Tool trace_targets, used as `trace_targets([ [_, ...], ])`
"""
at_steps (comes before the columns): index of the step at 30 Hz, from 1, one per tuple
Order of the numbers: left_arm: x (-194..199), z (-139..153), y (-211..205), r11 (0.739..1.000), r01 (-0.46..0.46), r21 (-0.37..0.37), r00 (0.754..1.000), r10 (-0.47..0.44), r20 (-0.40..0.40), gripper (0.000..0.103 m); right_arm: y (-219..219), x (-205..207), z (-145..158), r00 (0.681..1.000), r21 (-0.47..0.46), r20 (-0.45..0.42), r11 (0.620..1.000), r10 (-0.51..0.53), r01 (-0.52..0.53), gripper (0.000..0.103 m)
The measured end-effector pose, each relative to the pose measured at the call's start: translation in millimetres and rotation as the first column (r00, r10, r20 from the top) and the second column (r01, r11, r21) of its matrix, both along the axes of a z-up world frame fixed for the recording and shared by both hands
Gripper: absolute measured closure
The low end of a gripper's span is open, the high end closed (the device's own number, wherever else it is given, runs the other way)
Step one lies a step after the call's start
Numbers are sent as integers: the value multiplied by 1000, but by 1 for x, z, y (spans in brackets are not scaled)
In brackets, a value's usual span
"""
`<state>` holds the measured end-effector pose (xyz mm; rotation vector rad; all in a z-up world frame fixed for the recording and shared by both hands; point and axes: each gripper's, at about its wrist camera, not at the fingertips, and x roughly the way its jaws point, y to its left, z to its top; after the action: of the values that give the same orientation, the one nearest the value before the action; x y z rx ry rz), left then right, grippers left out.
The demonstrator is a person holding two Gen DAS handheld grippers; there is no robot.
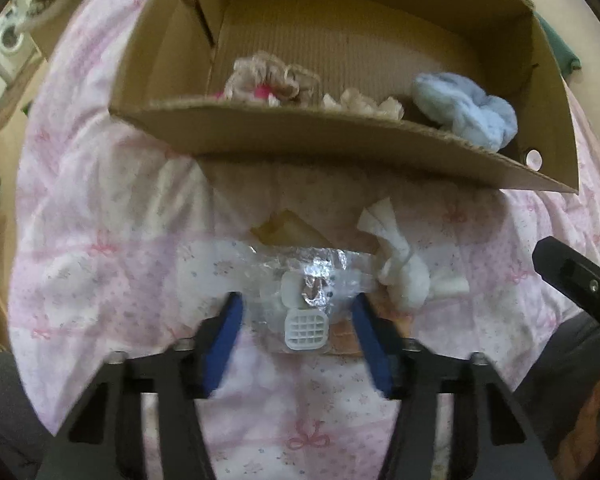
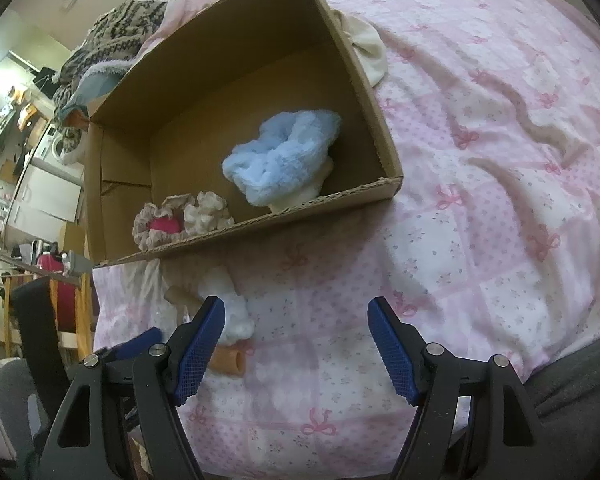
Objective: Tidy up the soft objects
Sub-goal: 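Withdraw both tools from the box toward the clear plastic bag, then grasp the clear plastic bag with the left tool while the right tool grasps the white sock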
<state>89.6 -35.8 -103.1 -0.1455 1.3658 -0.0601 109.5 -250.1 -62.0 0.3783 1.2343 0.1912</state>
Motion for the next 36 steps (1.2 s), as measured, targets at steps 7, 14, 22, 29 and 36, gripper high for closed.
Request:
trace_targets([
  [7, -14, 12, 11, 998, 11, -55, 1000, -12, -17, 81, 2, 0, -1, 1000, -10, -3, 1000, 9, -9, 25],
  [14, -36, 46, 38, 999, -33, -40, 999, 35, 28, 81, 5, 1, -4, 999, 34, -17, 999, 37, -36, 25],
  [22, -38, 53, 57, 995, -95, -39, 994, 97, 55, 81, 40, 8, -21, 985, 40, -72, 987, 160, -157, 25],
  [29, -30, 47, 52, 996, -88, -2, 995, 88, 43, 81, 62, 16, -40, 976, 43, -103, 982, 190, -186, 29],
  [36, -26, 42, 54, 994, -106, 25, 994, 105, 43, 81, 80, 22, -49, 968, 32, -103, 974, 227, -225, 49],
])
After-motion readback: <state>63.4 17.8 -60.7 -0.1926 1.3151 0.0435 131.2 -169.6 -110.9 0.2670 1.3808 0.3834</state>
